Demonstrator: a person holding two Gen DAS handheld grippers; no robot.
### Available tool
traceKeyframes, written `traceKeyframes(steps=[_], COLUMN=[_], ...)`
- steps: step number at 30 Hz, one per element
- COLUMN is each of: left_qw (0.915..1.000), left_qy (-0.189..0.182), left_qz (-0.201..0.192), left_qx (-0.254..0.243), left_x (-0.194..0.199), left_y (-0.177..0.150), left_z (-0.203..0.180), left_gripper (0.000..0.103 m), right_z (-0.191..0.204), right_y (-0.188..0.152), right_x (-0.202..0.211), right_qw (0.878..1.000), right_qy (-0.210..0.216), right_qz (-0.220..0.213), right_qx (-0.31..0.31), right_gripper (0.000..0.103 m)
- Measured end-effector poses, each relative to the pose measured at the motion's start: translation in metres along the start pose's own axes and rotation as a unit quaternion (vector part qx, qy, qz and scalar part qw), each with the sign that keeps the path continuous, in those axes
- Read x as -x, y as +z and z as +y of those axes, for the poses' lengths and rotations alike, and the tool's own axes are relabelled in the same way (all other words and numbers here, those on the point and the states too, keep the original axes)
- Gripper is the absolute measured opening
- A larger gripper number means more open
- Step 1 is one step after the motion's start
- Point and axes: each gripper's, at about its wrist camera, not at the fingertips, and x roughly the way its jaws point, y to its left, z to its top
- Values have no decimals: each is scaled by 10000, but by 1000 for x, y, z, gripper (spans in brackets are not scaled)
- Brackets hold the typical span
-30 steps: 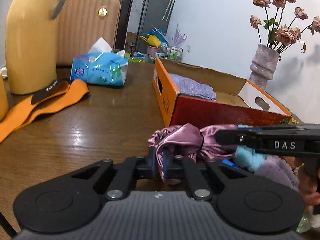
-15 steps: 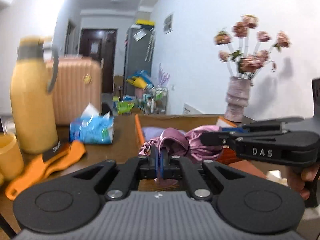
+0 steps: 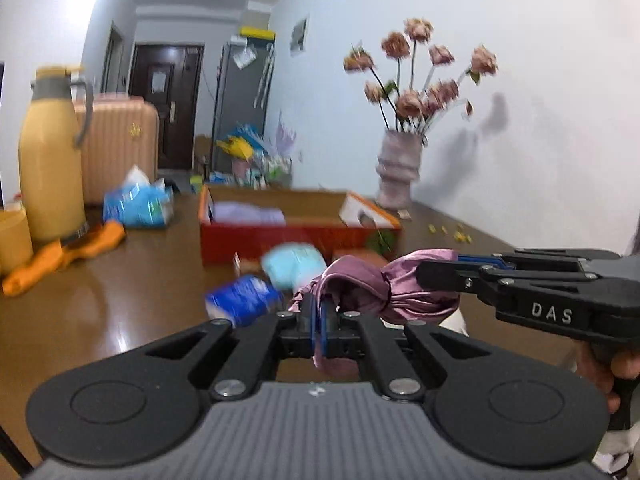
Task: Organize soft objects
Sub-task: 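Carry the scrunchie into the red box with both grippers and open them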
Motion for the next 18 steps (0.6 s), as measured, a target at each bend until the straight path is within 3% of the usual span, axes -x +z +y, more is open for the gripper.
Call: traceKeyframes(steps=[4,7,14,18], left_qw=[9998,9995,9995,9987], left_qy=[14,-17,-143,24], left_qz=[194,131,10,-297], left_qx=[-96,-278,-283,-414], left_x=[8,17,14,-6], left_y=[-13,-16,-5,28], left_z=[-13,-24,-25,-15], left_gripper=[3,3,3,3], right_z=[3,3,2,-8], right_y=[-29,-37,-30,-5], right_x=[22,35,48,29], right_qw=[9997,9993,9991,9995], right_qy=[-117,-158,-251,-175], right_qz=[176,125,-125,-216], right_qx=[-151,-317,-303,-137], right_gripper=[13,13,13,13])
